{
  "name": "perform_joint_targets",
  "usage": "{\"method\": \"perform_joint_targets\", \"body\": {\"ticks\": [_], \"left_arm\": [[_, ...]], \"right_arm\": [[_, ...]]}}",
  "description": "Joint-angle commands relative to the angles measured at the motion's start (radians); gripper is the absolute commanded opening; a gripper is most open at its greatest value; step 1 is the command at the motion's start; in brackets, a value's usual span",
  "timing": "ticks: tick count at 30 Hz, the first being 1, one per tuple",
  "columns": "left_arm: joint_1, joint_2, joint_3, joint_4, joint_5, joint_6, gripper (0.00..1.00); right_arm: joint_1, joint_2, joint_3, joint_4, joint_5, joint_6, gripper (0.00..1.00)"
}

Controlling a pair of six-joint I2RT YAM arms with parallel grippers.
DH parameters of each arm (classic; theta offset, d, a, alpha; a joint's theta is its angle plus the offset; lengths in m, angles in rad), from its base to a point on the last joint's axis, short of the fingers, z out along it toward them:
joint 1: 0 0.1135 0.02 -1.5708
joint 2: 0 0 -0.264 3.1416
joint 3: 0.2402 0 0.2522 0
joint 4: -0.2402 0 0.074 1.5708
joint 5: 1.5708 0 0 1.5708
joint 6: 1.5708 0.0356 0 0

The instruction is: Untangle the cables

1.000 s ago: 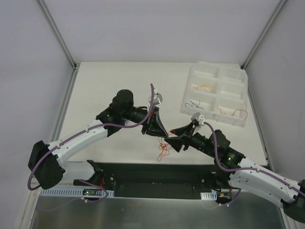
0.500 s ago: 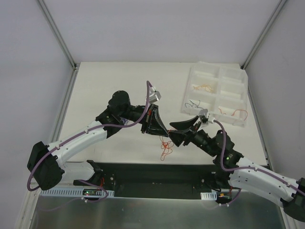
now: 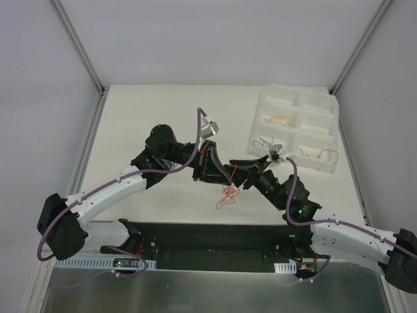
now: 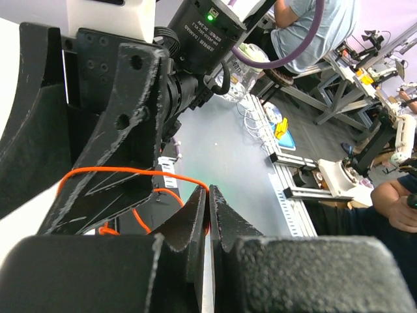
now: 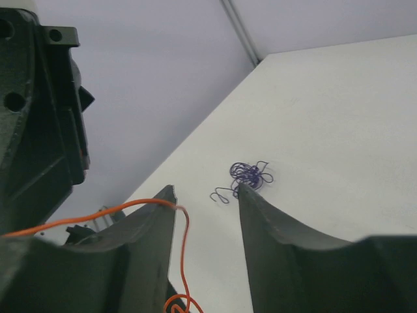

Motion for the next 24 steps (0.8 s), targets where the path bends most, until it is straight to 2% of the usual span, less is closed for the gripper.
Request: {"method": "perform_joint_targets", "body": {"ticks": [1,2,4,7,10,13,16,19,23,24], "left_arm": [[-0.015,-0.012,0.003,0.089,0.041,-0.037,0.0],[-0.016,-0.018,0.007,0.092,0.041,-0.042,0.0],[-0.018,-0.035,0.016,0.093,0.043,-0.05,0.0],[-0.019,-0.073,0.022,0.093,0.046,-0.057,0.0],[-0.019,-0.128,0.031,0.041,0.032,-0.031,0.0],[-0.019,-0.19,0.068,-0.115,-0.014,0.064,0.0],[-0.016,-0.237,0.105,-0.27,-0.066,0.182,0.0],[-0.01,-0.263,0.144,-0.377,-0.114,0.251,0.0],[0.002,-0.262,0.165,-0.411,-0.134,0.271,0.0],[0.005,-0.259,0.168,-0.413,-0.138,0.271,0.0]], "right_arm": [[0.017,0.055,0.101,0.002,0.159,-0.017,0.39],[0.019,0.068,0.118,-0.052,0.211,-0.017,0.35],[0.016,0.091,0.129,-0.136,0.346,-0.024,0.34],[-0.025,0.133,0.09,-0.152,0.431,-0.058,0.31],[-0.148,0.162,0.05,-0.207,0.353,-0.014,0.28],[-0.251,0.182,0.011,-0.264,0.281,-0.01,0.19],[-0.323,0.175,-0.02,-0.325,0.254,-0.015,0.16],[-0.36,0.147,-0.036,-0.405,0.235,-0.02,0.14],[-0.377,0.086,-0.057,-0.443,0.198,-0.041,0.01],[-0.384,0.076,-0.059,-0.453,0.191,-0.044,0.0]]}}
